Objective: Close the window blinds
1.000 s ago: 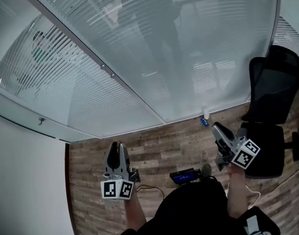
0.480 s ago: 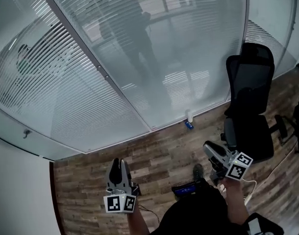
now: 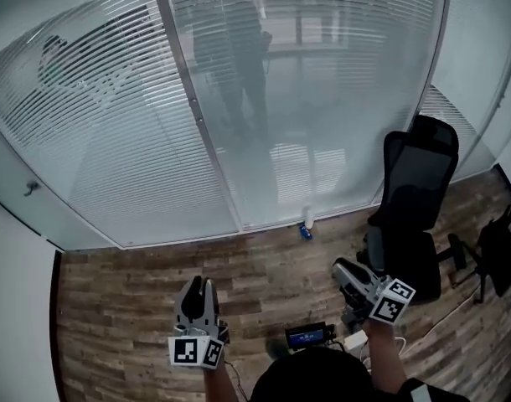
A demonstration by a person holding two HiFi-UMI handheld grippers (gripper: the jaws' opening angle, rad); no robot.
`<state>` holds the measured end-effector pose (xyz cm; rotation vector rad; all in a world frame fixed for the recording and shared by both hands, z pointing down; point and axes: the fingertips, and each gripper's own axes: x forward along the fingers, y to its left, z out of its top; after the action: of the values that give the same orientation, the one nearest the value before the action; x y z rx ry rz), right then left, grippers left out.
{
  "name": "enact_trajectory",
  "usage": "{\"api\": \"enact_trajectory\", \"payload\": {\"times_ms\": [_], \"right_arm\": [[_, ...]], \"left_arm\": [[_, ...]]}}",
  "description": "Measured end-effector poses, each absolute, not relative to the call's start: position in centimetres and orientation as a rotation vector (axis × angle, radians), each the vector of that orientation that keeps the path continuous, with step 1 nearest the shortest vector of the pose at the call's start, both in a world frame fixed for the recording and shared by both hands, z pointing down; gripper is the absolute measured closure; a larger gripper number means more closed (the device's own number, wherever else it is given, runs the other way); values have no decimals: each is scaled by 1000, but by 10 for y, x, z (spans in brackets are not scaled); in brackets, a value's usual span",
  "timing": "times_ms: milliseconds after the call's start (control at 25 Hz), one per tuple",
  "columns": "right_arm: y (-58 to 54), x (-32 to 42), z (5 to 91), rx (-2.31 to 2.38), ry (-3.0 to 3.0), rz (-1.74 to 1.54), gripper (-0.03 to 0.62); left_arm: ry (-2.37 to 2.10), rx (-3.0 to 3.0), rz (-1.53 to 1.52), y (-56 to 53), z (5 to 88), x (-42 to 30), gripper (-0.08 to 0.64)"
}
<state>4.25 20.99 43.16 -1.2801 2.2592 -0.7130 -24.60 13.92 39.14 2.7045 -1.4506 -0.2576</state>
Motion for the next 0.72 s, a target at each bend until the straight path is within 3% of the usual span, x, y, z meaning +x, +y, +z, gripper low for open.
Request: {"api": "enact_trajectory", "payload": {"times_ms": [720], "right_arm": [[285,107,438,-1122,2205,-703,521]], "left_arm": [[-1440,2796,-79,238,371,-166,479]]}}
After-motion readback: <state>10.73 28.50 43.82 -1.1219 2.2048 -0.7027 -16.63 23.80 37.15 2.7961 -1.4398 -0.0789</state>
